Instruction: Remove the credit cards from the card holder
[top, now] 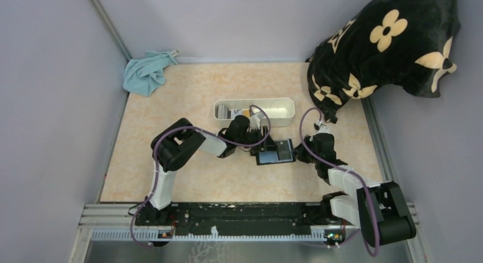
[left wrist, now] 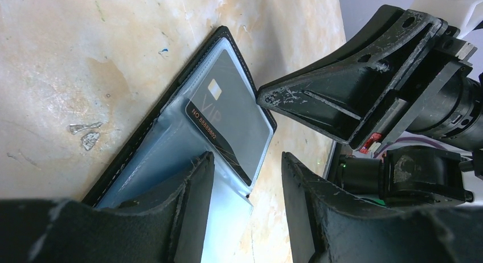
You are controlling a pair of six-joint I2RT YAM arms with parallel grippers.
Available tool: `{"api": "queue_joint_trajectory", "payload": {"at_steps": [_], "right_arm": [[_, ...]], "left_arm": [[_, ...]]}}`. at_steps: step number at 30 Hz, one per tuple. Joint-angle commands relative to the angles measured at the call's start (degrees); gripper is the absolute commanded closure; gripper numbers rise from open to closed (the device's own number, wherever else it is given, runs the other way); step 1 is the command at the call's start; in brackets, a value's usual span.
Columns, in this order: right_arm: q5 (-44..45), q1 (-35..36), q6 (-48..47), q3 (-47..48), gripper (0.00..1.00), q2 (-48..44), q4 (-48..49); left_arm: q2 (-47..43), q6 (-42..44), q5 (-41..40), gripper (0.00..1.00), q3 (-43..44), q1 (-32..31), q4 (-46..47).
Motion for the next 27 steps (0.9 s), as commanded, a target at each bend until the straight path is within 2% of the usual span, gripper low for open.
{"api": "queue_joint_trajectory", "payload": {"at_steps": [1, 12, 18, 22, 27], "right_arm": [[-0.66, -0.23, -1.55, 1.54, 1.0, 1.75, 0.88], [-5.74, 0.3, -0.81, 2.07, 1.0, 5.01, 2.64], [-6.49, 2.0, 1.48, 1.13, 1.0, 5.69, 4.96], [-5.96, 3.5, 2.63, 0.12, 1.0, 6.0, 6.12], [-5.7, 3.71, 3.41, -0.58, 1.0, 6.19, 6.9]], "left_arm": [[3.28, 1.2, -1.61, 0.45, -1.26, -0.25, -5.23], [3.82, -0.19, -0.25, 0.44, -0.99, -0.21, -3.35], [4.14, -1.75, 0.33, 0.47, -1.17, -0.23, -1.27], [3.98, -3.0, 0.57, 0.57, -1.47, -0.24, 0.33], [3.79, -3.71, 0.82, 0.79, -1.35, -0.23, 0.9]]}}
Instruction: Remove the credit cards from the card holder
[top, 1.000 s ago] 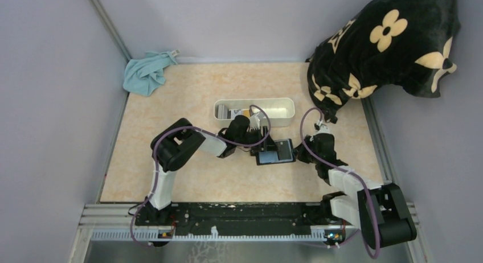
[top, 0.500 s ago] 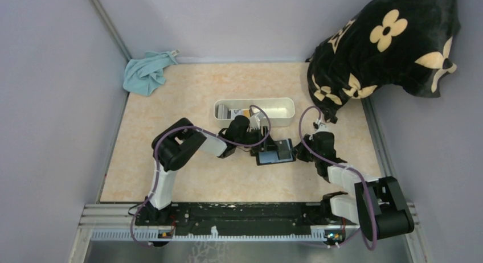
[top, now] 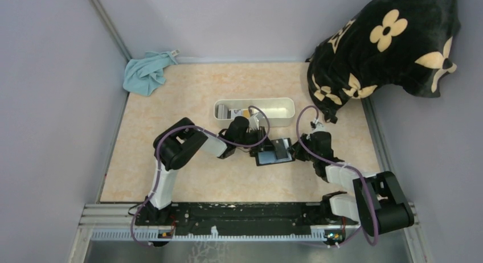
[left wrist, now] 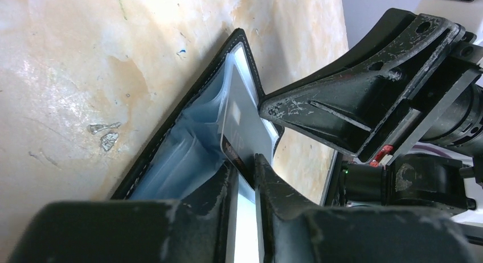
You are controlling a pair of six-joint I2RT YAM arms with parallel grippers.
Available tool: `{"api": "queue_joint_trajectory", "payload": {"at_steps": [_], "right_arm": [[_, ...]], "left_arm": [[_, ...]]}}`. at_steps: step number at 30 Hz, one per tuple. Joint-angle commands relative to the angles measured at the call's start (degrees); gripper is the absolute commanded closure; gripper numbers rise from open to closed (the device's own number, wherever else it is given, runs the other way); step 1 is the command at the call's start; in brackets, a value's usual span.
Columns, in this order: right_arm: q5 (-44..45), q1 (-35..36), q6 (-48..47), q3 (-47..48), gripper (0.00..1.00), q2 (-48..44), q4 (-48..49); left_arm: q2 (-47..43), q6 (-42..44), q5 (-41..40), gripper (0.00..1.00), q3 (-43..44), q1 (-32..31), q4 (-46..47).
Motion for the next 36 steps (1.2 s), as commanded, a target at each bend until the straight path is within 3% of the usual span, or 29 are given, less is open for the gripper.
{"api": "queue_joint_trajectory", "payload": {"at_steps": [1, 7, 12, 17, 28, 32, 35, 36], "right_arm": [[-2.73, 1.75, 1.65, -1.24, 1.0, 1.03, 0.51], [-2.3, 1.77, 1.71, -0.98, 1.0, 1.51, 0.29], [-1.82, 1.69, 1.93, -0.59, 1.0, 2.66, 0.51], [-1.77, 1.7, 2.07, -0.19, 1.0, 4.01, 0.99], [-1.75, 1.69, 2.12, -0.1, 1.0, 4.68, 1.24], [-1.89, 1.69, 2.27, -0.1, 1.0, 4.93, 1.39], [-2.14, 1.68, 2.39, -0.02, 1.0, 5.25, 1.7], [-2.18, 1.69, 2.44, -0.01, 1.0, 5.33, 1.75]], "left_arm": [[2.15, -1.21, 0.51, 0.84, -0.89, -0.43, -1.81], [1.62, -1.35, 0.66, 0.99, -1.98, -0.18, -1.37], [0.09, -1.02, 0.5, 1.0, -4.21, 0.77, -1.05], [-1.48, -0.63, 0.33, 0.84, -6.11, 1.58, -0.4], [-1.19, -1.75, 1.57, 0.77, -6.7, 1.88, 1.36], [-1.27, -2.88, 2.28, 0.81, -8.12, 2.27, 3.62], [-1.29, -4.08, 3.25, 1.0, -9.52, 2.82, 5.53], [-1.41, -4.22, 3.5, 1.0, -9.87, 3.06, 5.97]]}}
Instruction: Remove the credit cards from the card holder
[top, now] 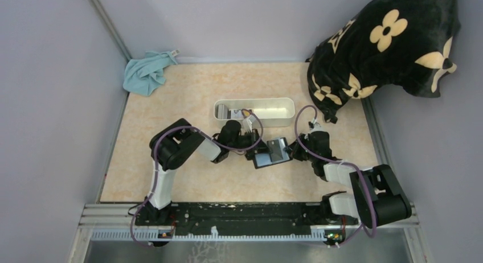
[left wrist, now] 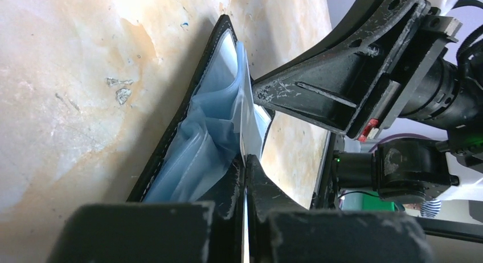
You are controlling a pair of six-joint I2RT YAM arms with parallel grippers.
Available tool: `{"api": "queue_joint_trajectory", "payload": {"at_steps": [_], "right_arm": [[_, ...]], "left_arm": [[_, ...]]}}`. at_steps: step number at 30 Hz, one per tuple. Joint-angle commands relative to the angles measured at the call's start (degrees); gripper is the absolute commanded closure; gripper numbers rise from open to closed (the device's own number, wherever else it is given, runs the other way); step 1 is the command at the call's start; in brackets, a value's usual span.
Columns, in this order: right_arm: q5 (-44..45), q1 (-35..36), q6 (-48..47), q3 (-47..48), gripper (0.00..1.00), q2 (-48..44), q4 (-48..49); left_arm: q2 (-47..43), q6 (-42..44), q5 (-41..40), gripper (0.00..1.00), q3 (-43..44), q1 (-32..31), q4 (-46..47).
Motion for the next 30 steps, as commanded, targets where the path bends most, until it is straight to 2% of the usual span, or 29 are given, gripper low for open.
{"api": "queue_joint_trajectory", "payload": {"at_steps": [1, 5, 8, 14, 24, 30], "right_arm": [[-0.51, 0.9, -0.25, 0.04, 1.0, 1.6, -2.37], [-1.25, 0.9, -0.65, 0.33, 1.0, 0.47, -2.65], [-0.78, 0.9, -1.51, 1.19, 1.0, -1.23, -5.15], [0.67, 0.9, -2.54, 2.45, 1.0, -4.29, -8.99], [0.07, 0.9, -2.06, 2.6, 1.0, -1.92, -6.86], [-0.02, 0.83, -2.63, 3.3, 1.0, -1.87, -7.36]], "left_arm": [[0.17, -2.93, 2.42, 1.0, -3.22, 1.3, -1.49], [0.1, -2.79, 5.77, 1.0, -3.42, 2.85, -0.36], [0.66, -1.45, 10.32, 1.0, -1.76, 4.58, -2.82], [2.55, 6.37, 17.7, 1.0, 6.57, 7.24, -19.11], [0.74, 13.59, 19.02, 0.76, 8.3, 10.16, -30.77], [1.2, 13.36, 18.64, 0.74, 8.81, 10.25, -31.58]]}}
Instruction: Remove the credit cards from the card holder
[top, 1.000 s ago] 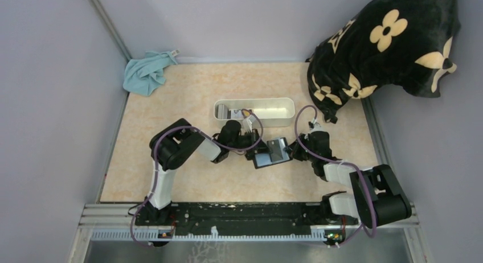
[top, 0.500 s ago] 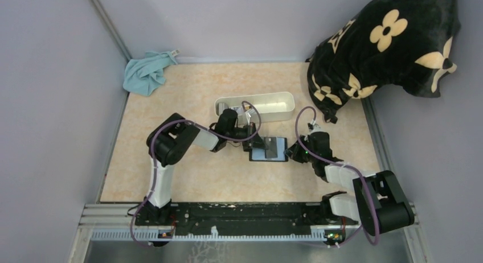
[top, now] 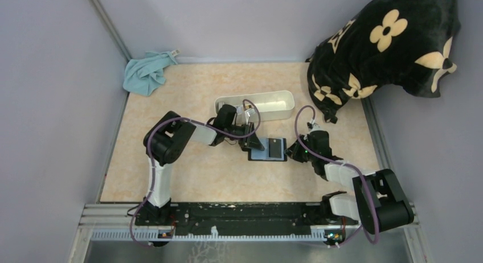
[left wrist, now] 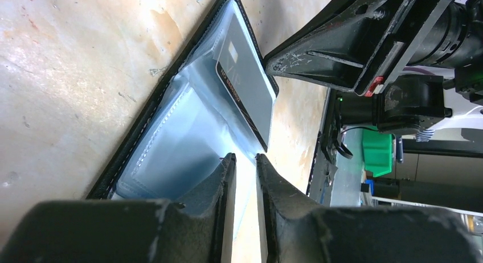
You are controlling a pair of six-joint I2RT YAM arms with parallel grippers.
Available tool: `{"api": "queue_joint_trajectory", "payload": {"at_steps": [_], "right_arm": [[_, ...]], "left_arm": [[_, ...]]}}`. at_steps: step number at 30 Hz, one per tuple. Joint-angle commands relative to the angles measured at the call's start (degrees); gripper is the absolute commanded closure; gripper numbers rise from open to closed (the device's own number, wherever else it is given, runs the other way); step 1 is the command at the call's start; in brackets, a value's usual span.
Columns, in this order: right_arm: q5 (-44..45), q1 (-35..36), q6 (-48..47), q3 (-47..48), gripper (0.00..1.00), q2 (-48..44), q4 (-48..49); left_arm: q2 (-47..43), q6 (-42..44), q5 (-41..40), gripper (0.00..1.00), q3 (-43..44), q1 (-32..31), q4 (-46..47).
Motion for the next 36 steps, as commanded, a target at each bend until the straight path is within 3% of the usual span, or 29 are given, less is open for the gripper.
{"api": "queue_joint_trajectory", "payload": {"at_steps": [1, 16, 24, 36], "right_arm": [[0.59, 0.58, -1.51, 1.94, 1.0, 0.78, -0.15], [-2.36, 0.59, -0.03, 0.36, 1.0, 3.18, 4.29], [-2.51, 0.55, 0.39, -0.3, 1.0, 2.57, 4.63], [-2.47, 0.58, 0.46, -0.48, 1.0, 1.92, 4.34]], "left_arm": [[1.34, -2.49, -1.03, 0.74, -0.66, 1.21, -7.99], [2.34, -15.93, -3.18, 0.7, -6.19, -1.7, 10.06], [2.98, -14.51, -8.32, 0.63, -6.56, -2.82, 7.1], [3.67, -12.36, -12.85, 0.62, -5.63, -4.35, 3.46]]}}
